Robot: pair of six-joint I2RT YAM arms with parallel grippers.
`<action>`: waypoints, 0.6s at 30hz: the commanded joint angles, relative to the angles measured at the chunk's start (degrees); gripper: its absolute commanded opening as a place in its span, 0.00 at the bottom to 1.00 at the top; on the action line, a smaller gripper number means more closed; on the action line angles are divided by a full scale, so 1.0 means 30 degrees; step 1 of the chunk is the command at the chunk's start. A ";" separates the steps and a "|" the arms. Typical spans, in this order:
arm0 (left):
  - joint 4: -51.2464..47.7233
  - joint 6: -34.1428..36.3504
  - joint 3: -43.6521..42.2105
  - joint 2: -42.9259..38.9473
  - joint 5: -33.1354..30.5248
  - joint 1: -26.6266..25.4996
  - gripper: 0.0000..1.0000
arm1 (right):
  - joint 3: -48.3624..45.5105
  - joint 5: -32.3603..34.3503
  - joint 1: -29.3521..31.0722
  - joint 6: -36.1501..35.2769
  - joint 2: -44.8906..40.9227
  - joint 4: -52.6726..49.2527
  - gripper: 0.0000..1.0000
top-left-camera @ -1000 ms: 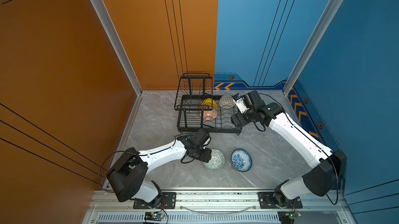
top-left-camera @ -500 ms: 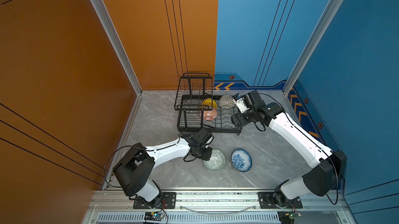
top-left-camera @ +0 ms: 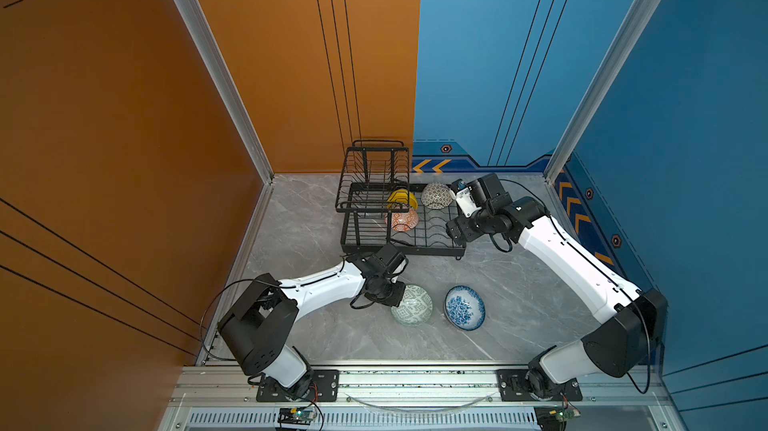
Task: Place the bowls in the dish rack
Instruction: 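Move the left gripper down to the green-and-white bowl on the table, then grasp the green-and-white bowl rim with the left gripper and lift it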
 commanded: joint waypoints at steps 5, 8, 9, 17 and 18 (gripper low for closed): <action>-0.2102 0.1148 0.1015 -0.1466 -0.1208 0.0458 0.00 | -0.0053 -0.0145 -0.0108 -0.0033 0.0039 -0.0564 1.00; -0.2505 0.1324 0.1173 -0.1906 -0.1546 0.0558 0.00 | -0.0083 -0.0340 -0.0094 -0.0107 -0.0071 -0.0555 1.00; -0.2606 0.1362 0.1252 -0.2032 -0.1640 0.0565 0.00 | -0.0068 -0.0400 -0.0102 -0.0099 -0.0092 -0.0556 1.00; -0.3459 0.1549 0.1993 -0.2655 -0.2341 0.0722 0.00 | -0.0421 -0.0482 -0.0093 -0.0037 -0.0426 -0.0520 1.00; -0.3600 0.1578 0.2144 -0.2779 -0.2465 0.0700 0.00 | -0.0471 -0.0522 -0.0094 -0.0026 -0.0459 -0.0539 1.00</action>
